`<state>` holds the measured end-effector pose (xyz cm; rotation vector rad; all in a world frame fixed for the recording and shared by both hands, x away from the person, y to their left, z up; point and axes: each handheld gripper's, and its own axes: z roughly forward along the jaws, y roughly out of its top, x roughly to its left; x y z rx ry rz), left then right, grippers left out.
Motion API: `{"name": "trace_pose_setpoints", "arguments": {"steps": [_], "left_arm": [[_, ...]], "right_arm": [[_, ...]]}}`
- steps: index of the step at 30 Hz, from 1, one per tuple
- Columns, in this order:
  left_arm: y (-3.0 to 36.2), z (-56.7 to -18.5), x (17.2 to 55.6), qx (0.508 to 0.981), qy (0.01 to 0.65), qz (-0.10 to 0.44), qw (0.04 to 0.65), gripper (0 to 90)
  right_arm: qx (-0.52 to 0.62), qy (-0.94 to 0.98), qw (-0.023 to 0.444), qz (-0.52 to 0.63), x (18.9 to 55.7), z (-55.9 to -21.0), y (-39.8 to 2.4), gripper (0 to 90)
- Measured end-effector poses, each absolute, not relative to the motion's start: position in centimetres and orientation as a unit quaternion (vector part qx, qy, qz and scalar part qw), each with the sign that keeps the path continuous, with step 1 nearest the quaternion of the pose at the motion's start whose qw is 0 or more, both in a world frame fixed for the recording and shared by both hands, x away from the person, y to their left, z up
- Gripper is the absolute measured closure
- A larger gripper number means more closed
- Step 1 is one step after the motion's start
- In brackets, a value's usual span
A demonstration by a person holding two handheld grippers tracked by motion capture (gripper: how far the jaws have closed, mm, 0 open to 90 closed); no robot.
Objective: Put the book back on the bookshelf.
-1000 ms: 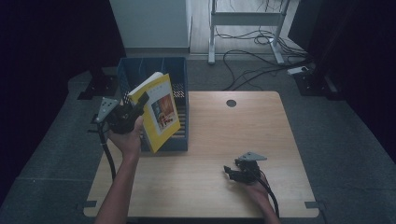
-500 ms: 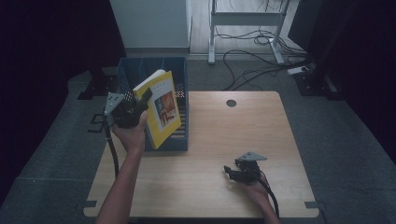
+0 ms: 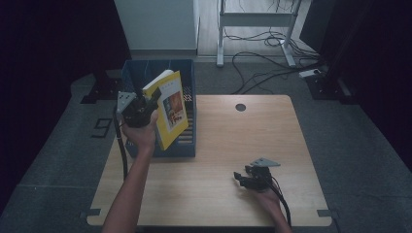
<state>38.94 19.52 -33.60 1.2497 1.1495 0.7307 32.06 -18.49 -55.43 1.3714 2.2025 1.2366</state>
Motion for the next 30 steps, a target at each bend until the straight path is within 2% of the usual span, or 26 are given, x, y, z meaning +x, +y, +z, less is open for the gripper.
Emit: {"name": "trace_pose_setpoints", "arguments": {"steps": [26,30], "left_arm": [[17.5,-34.6,42.6,0.553,0.514,0.328,0.568,75.4],[17.6,-34.7,42.8,0.550,0.517,0.329,0.568,75.3]], "right_arm": [[0.481,0.753,0.136,0.427,31.9,-55.4,-18.7,37.5],[0.477,0.760,0.154,0.414,31.7,-55.4,-18.4,38.5]]}}
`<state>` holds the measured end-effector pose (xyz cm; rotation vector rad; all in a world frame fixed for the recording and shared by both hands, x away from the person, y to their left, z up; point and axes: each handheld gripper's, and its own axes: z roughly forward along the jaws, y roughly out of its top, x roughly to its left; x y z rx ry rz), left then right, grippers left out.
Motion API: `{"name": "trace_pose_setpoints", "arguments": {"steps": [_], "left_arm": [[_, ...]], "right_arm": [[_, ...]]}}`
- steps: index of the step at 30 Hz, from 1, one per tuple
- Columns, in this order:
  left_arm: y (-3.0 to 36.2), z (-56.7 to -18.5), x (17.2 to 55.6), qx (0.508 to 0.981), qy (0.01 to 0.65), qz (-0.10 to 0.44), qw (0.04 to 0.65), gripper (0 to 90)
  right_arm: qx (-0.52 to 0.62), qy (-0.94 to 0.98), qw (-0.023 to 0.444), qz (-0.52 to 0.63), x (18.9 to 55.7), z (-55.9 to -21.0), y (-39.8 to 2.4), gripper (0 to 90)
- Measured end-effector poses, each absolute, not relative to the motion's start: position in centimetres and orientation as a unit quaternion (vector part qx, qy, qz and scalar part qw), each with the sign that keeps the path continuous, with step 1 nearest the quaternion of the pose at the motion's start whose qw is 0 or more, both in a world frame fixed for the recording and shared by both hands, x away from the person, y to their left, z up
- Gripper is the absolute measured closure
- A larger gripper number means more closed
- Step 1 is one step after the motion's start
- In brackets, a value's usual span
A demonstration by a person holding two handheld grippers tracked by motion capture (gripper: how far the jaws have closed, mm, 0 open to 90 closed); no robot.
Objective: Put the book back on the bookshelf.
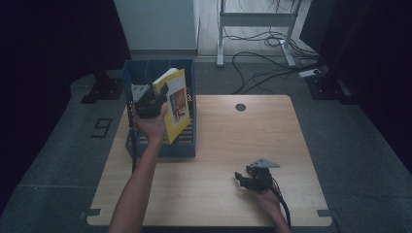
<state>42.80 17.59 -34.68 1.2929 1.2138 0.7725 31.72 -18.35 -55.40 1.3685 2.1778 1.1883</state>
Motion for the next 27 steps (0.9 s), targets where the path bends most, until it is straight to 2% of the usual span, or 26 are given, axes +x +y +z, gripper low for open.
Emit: {"name": "trace_pose_setpoints", "arguments": {"steps": [5,27], "left_arm": [[17.7,-34.6,43.2,0.545,0.521,0.327,0.570,75.3],[16.9,-34.5,45.4,0.545,0.522,0.332,0.566,75.3]], "right_arm": [[0.450,0.786,0.204,0.371,31.3,-55.4,-17.2,34.5],[0.452,0.785,0.205,0.369,31.3,-55.4,-17.3,34.2]]}}
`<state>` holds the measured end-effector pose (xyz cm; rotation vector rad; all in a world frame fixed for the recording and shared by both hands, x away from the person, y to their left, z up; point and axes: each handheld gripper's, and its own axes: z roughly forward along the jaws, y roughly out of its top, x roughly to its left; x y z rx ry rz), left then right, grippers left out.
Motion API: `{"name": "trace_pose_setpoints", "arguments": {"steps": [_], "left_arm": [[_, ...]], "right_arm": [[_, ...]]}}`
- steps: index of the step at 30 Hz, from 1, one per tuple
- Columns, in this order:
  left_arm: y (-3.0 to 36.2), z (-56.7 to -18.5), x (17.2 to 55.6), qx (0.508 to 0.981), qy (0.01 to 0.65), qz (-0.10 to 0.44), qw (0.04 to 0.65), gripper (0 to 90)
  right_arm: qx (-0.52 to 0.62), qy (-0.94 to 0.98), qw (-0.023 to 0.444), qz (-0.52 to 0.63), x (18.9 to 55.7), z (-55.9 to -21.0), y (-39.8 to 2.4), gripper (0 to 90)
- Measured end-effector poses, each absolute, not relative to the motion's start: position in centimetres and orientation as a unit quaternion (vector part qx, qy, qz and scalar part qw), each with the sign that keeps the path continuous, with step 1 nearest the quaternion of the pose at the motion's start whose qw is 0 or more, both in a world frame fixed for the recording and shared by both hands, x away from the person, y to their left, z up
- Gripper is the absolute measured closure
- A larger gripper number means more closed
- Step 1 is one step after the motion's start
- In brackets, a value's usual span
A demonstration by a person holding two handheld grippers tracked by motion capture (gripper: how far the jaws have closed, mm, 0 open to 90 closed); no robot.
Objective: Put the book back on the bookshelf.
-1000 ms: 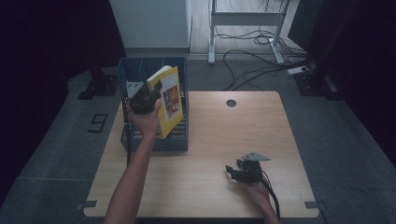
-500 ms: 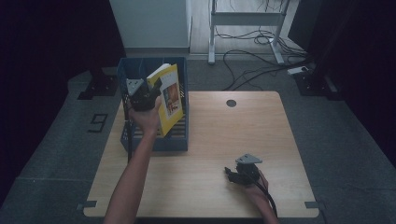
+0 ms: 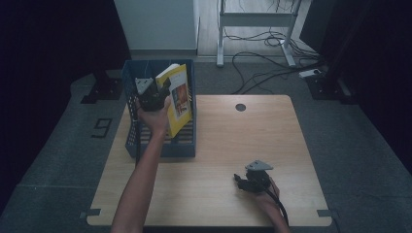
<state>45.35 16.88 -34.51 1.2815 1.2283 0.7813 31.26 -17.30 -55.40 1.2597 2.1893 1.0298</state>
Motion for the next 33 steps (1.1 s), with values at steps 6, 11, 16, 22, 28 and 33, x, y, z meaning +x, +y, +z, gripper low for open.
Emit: {"name": "trace_pose_setpoints", "arguments": {"steps": [6,11,16,22,28,33], "left_arm": [[16.6,-35.4,46.5,0.542,0.525,0.329,0.568,75.3],[16.2,-36.1,47.2,0.543,0.528,0.332,0.562,75.3],[15.5,-37.0,47.8,0.554,0.528,0.326,0.555,75.3],[14.9,-37.6,48.1,0.562,0.523,0.339,0.544,75.3],[14.8,-38.4,48.5,0.561,0.530,0.331,0.543,75.4],[15.0,-39.1,48.7,0.559,0.536,0.330,0.540,75.3]], "right_arm": [[0.451,0.786,0.204,0.370,31.2,-55.4,-17.4,34.5],[0.451,0.786,0.205,0.370,31.2,-55.4,-17.4,34.6],[0.452,0.786,0.204,0.369,31.2,-55.4,-17.4,34.9],[0.452,0.786,0.205,0.369,31.2,-55.4,-17.4,34.9],[0.451,0.786,0.205,0.369,31.2,-55.4,-17.4,35.0],[0.452,0.786,0.204,0.370,31.2,-55.4,-17.4,35.2]]}}
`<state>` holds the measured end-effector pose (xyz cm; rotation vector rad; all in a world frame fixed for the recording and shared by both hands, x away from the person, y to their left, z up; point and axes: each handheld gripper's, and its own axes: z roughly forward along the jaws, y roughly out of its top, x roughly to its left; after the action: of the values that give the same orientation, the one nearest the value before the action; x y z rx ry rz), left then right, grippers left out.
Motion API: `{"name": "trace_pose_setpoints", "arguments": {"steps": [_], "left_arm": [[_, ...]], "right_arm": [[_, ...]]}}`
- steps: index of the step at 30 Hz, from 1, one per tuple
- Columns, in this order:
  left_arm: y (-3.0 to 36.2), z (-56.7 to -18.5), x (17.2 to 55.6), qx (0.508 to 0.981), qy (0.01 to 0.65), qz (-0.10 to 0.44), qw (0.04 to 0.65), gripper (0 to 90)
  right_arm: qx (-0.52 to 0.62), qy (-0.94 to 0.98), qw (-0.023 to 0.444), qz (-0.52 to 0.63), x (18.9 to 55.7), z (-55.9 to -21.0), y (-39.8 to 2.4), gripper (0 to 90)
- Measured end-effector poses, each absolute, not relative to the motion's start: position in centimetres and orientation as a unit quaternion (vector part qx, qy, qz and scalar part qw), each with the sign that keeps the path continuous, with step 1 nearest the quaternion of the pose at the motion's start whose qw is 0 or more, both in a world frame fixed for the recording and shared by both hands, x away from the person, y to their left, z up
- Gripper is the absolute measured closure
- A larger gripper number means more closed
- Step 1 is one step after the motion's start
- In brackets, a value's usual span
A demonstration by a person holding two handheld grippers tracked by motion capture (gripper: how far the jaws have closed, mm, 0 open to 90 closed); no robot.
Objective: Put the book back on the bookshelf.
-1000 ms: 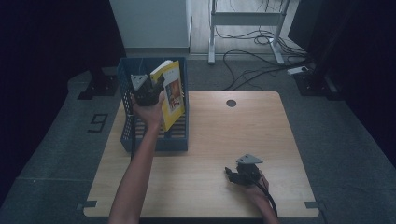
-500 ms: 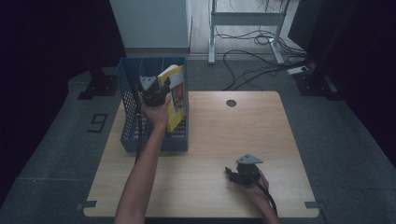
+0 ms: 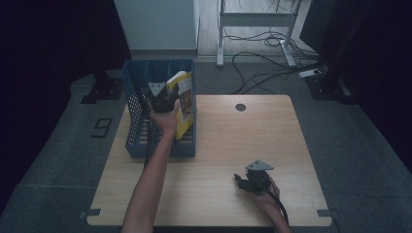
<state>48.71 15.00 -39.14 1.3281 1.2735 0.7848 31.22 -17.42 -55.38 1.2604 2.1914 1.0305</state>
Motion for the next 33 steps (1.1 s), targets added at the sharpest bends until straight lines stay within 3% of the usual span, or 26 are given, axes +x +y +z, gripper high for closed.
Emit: {"name": "trace_pose_setpoints", "arguments": {"steps": [17,33], "left_arm": [[14.2,-41.2,48.2,0.566,0.528,0.330,0.541,75.0],[15.6,-41.6,43.5,0.600,0.516,0.294,0.535,72.6]], "right_arm": [[0.449,0.787,0.204,0.371,31.2,-55.4,-17.4,36.1],[0.448,0.787,0.204,0.371,31.2,-55.4,-17.4,36.1]]}}
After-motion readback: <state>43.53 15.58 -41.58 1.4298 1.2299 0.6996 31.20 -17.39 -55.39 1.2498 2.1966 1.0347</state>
